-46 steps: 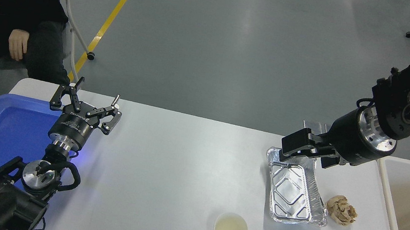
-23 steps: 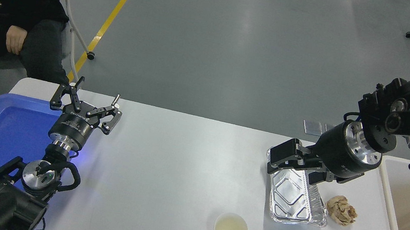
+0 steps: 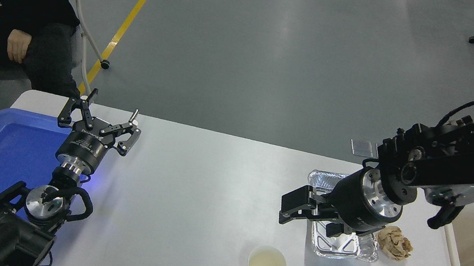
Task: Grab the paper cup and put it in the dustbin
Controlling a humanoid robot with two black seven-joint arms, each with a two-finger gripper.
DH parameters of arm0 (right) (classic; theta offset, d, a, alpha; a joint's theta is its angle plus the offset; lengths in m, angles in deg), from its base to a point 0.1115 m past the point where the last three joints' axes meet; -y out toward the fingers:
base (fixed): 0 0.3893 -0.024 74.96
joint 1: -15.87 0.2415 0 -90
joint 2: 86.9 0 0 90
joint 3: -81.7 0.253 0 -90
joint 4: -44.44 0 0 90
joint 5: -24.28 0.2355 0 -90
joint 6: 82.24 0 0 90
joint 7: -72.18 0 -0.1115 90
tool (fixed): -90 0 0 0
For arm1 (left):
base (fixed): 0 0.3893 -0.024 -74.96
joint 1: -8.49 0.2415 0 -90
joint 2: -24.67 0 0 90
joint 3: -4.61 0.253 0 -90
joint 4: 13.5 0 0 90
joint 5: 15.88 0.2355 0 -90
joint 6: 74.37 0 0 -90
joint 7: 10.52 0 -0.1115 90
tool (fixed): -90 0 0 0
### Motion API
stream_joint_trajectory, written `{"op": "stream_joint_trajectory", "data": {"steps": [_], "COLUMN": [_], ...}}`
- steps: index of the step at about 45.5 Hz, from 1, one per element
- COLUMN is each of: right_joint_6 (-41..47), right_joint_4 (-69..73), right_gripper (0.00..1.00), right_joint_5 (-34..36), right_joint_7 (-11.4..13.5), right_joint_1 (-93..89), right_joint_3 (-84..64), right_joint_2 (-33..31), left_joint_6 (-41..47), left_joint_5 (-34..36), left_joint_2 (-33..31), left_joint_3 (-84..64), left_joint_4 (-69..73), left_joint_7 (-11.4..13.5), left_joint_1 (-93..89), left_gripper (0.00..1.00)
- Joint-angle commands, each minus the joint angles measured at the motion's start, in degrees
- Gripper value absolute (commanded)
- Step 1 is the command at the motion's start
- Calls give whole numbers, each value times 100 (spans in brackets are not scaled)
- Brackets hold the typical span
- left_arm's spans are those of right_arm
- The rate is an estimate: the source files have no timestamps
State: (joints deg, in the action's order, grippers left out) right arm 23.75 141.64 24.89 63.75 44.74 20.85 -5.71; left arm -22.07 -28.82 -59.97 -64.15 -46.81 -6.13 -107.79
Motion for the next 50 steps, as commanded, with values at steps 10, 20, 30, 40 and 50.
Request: {"op": "stream_joint_trajectory", "data": {"steps": [10, 20, 30, 40, 50], "right_joint_6": [-817, -905, -1265, -1669, -1994], "right_joint_4": [-245, -412, -764, -782, -799], "right_gripper": [100, 100, 100, 100, 100], "right_joint_5": [317, 299, 185, 167, -166], "right_joint_7": [9, 9, 9, 9, 9], "right_joint_1": [-575, -970, -1726, -2166, -2456], "right_joint_3": [249, 240, 214, 196, -32], "right_joint_2": [881, 881, 881, 881, 881], "left_joint_6": [0, 0, 0, 0, 0], "left_joint_5": [2, 2, 2, 2, 2], "left_joint_2": [-9, -1, -1, 0, 0], "left_joint_3": [-6, -6, -6, -6, -6], "left_joint_4": [0, 0, 0, 0, 0], "left_joint_7": [0, 0, 0, 0, 0], "left_joint_1": [0, 0, 9, 9, 9], "left_gripper": [99, 99, 99, 99, 99]}}
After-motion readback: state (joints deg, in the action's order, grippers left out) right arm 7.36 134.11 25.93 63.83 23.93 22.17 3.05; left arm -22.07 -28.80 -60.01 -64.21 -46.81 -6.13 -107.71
